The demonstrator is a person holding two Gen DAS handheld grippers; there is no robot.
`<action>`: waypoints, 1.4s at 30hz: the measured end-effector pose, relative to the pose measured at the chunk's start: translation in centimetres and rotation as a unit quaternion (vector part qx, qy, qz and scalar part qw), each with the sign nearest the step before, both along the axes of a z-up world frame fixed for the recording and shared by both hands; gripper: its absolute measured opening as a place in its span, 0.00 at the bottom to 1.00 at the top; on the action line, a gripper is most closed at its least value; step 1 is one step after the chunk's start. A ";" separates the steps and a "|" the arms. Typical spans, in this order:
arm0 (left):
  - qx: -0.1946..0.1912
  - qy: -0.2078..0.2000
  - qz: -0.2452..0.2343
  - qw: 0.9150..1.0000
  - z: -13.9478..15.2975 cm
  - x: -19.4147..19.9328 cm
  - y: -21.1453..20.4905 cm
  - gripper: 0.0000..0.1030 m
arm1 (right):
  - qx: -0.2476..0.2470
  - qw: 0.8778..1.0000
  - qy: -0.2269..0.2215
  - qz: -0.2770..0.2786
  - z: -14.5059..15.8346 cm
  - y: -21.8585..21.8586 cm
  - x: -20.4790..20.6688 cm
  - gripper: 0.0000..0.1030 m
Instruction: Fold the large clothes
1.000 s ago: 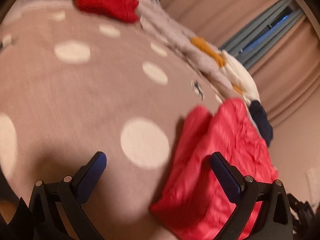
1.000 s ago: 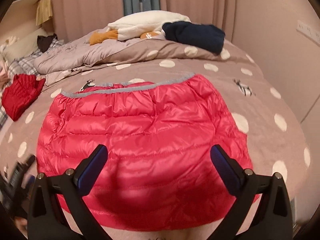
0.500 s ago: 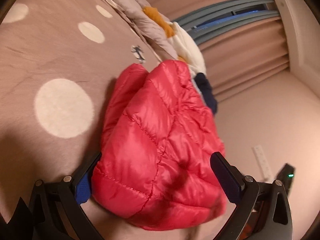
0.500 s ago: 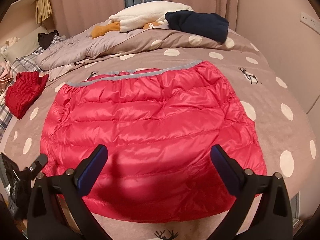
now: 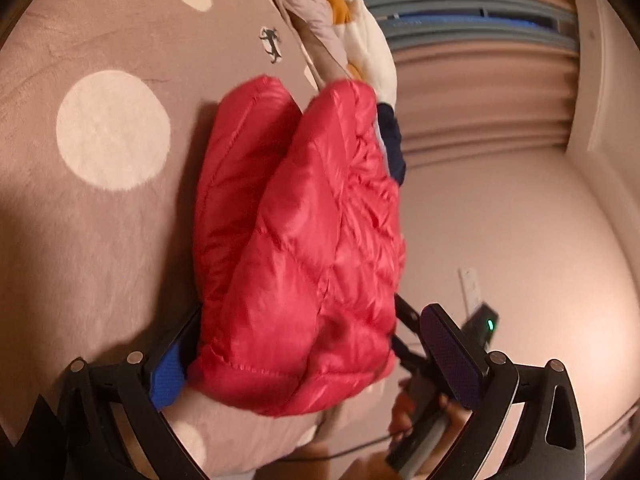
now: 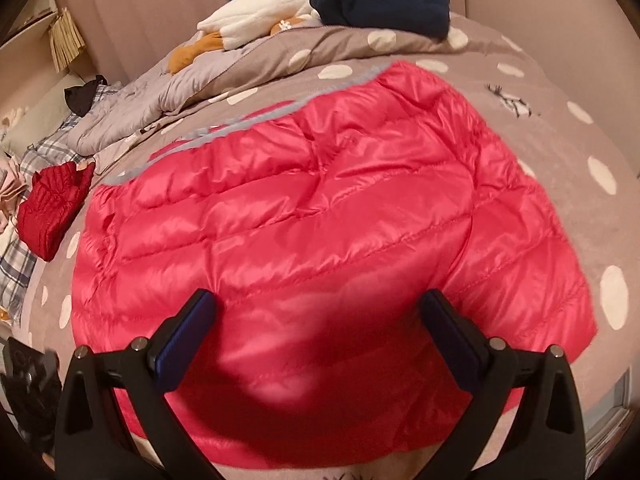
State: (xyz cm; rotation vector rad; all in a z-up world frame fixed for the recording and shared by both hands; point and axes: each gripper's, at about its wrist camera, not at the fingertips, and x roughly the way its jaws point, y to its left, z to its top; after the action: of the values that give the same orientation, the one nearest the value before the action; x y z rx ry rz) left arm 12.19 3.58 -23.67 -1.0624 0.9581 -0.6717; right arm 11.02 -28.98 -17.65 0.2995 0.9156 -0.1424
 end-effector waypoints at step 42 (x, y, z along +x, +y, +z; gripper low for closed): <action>0.127 -0.023 0.142 0.981 -0.6 1.8 -6.2 0.53 | -0.104 0.993 -0.044 -0.041 -5.1 1.6 3.9 1.00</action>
State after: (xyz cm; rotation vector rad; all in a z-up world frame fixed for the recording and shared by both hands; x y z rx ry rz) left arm 13.97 -2.59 -24.22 -0.9278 0.8083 -0.3275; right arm 14.92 -27.37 -22.75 0.1481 0.7929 -0.2972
